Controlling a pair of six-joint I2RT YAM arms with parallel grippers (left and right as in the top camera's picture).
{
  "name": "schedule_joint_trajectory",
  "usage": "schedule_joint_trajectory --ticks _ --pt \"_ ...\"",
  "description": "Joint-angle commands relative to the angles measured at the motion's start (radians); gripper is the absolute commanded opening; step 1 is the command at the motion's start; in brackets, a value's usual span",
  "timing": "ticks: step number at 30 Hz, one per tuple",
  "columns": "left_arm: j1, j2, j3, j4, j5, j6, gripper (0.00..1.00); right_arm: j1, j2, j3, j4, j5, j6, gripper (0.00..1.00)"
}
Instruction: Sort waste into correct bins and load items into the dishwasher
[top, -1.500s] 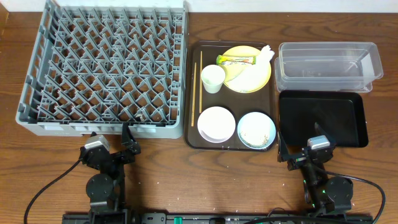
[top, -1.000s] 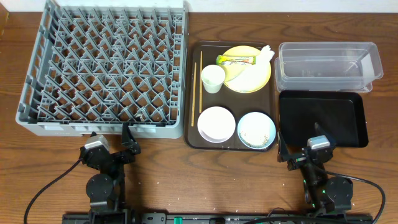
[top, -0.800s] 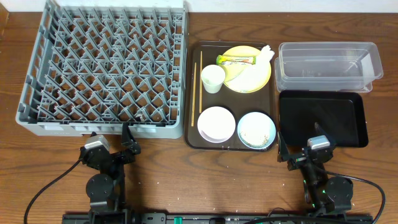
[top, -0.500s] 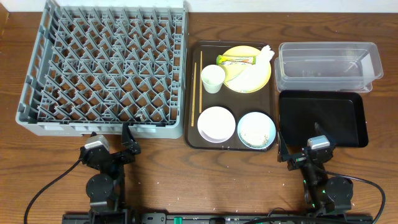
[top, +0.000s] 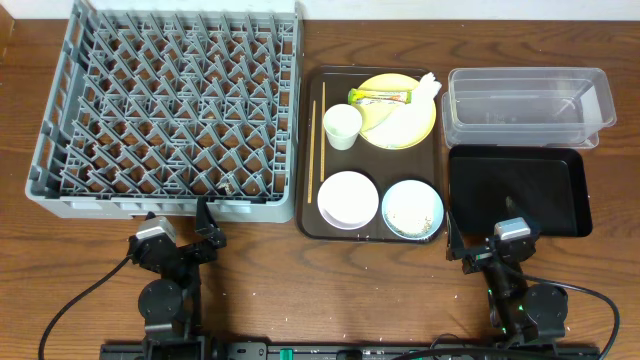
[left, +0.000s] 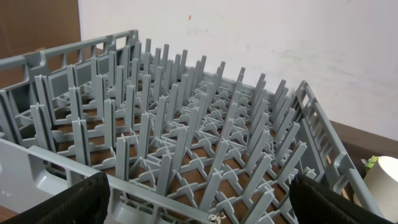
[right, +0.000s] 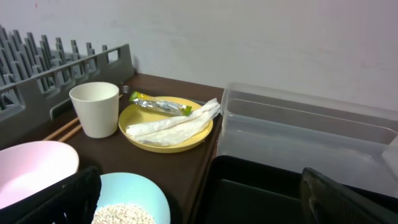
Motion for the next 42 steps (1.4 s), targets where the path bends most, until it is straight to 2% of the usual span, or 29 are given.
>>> schedule_joint_trajectory --ticks 1,23,30,32,37,42 --pt "0.004 -0.006 -0.024 -0.030 -0.008 0.013 0.93 0.006 -0.005 -0.002 -0.004 0.010 -0.005 0.99" --pt "0.004 -0.006 -0.024 -0.030 -0.008 0.013 0.93 0.005 -0.005 -0.002 -0.005 0.058 -0.038 0.99" --pt "0.004 -0.006 -0.024 -0.030 -0.008 0.013 0.93 0.005 -0.005 -0.002 0.108 0.051 -0.039 0.99" --pt "0.004 -0.006 -0.024 -0.030 -0.008 0.013 0.93 0.005 -0.005 0.002 0.147 0.051 0.005 0.99" --pt "0.004 -0.006 -0.024 -0.030 -0.008 0.013 0.93 0.005 0.007 0.056 0.198 0.050 0.068 0.99" --pt "0.004 -0.006 -0.024 -0.030 -0.008 0.013 0.93 0.005 0.105 0.186 0.187 -0.004 0.069 0.99"
